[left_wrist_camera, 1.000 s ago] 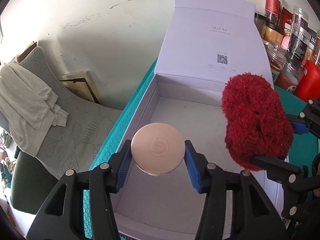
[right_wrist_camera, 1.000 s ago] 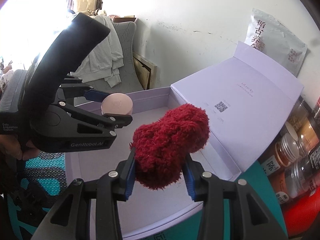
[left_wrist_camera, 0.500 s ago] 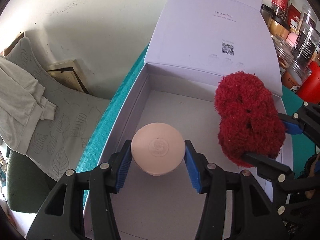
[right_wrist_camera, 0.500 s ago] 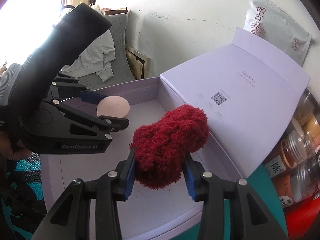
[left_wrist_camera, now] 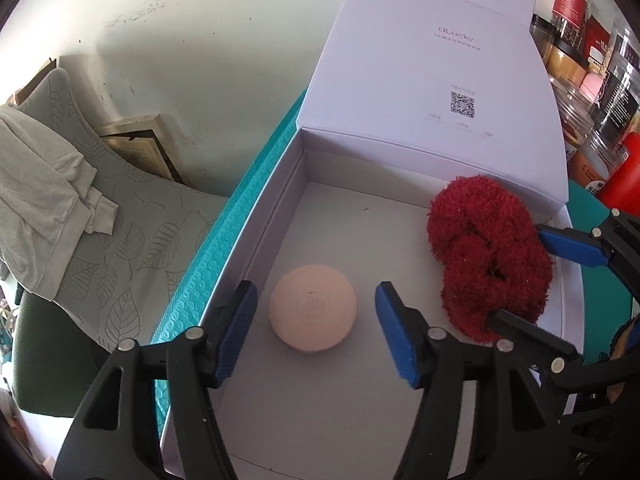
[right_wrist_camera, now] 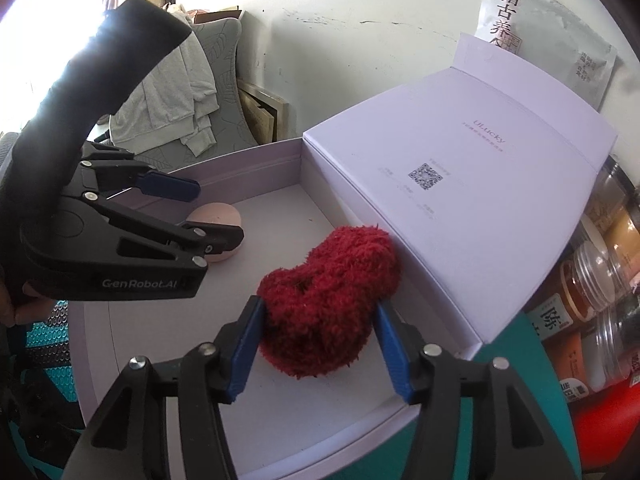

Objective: Organize objects
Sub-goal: 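Open both tools to drop the compact and scrunchie into the box, then withdraw both tools from the box toward the hair accessories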

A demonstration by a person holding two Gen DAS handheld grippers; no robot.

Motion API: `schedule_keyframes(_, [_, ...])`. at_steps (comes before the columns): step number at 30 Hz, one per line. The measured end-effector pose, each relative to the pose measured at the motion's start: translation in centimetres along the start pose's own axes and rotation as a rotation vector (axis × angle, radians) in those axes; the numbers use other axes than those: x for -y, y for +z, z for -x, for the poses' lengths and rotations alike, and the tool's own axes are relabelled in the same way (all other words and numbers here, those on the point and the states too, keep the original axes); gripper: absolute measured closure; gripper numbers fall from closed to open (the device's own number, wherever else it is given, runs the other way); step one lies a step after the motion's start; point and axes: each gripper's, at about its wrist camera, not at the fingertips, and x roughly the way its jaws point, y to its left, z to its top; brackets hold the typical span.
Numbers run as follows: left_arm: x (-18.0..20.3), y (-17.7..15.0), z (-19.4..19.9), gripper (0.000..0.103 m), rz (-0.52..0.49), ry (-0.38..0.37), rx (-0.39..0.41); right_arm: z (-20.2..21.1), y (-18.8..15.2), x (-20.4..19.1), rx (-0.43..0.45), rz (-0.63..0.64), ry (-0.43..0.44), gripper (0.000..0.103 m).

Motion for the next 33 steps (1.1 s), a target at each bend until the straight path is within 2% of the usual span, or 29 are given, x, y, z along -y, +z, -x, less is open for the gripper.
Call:
schedule_keyframes(5, [0.4,-0.2,1.6,0.039,-0.026,0.014,0.022,1.0,0.2,0.6,0.012,-0.009,-0.020,0.045])
schedule_keyframes(11, [0.0,0.2,4.1,0.039,-0.011,0.012,0.044,2.6,0.6,1.0,0.032,-0.022,-0.034,0.045])
schedule_keyframes(33, [2.9,-2.2,17.3,0.038,0.004,0.057,0.150,12.7,-0.5,0.7,0.118,-0.066,-0.111,0.045])
